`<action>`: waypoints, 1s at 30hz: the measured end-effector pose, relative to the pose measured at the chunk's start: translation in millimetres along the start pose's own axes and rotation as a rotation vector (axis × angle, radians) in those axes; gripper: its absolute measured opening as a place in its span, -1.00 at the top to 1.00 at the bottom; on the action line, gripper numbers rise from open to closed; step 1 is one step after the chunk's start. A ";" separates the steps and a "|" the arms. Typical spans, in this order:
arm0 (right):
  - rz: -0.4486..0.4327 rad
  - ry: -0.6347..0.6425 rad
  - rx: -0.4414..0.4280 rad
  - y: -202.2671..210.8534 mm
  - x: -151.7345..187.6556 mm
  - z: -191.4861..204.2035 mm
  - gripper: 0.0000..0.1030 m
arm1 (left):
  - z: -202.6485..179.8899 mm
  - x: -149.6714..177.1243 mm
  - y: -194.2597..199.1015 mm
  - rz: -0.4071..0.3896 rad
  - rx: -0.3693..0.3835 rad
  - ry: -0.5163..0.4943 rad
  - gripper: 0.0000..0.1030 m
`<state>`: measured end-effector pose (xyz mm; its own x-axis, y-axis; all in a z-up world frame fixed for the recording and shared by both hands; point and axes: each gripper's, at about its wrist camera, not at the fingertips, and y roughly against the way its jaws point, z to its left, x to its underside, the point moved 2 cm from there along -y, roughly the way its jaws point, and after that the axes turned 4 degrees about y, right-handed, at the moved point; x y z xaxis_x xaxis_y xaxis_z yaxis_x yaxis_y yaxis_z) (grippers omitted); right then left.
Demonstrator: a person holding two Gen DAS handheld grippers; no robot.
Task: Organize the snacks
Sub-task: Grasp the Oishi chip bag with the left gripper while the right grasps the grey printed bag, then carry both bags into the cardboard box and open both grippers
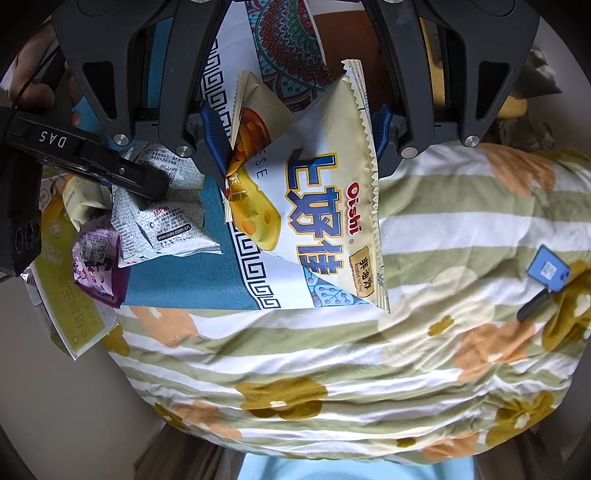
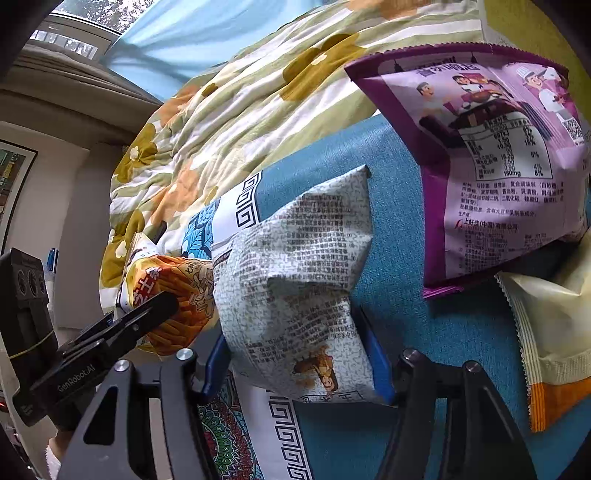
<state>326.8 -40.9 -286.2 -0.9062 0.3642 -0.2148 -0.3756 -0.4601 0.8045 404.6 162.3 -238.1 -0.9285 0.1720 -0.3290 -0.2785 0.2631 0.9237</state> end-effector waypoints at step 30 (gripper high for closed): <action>-0.350 0.156 0.065 279.6 -39.1 -78.0 -0.13 | -293.7 -17.4 106.0 -0.228 0.161 -0.085 -0.15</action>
<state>242.0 -246.9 -96.1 -0.7455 0.3607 -0.5604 -0.6592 -0.2758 0.6995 319.2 -91.7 -76.8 -0.8203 0.1684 -0.5465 -0.4293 0.4501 0.7830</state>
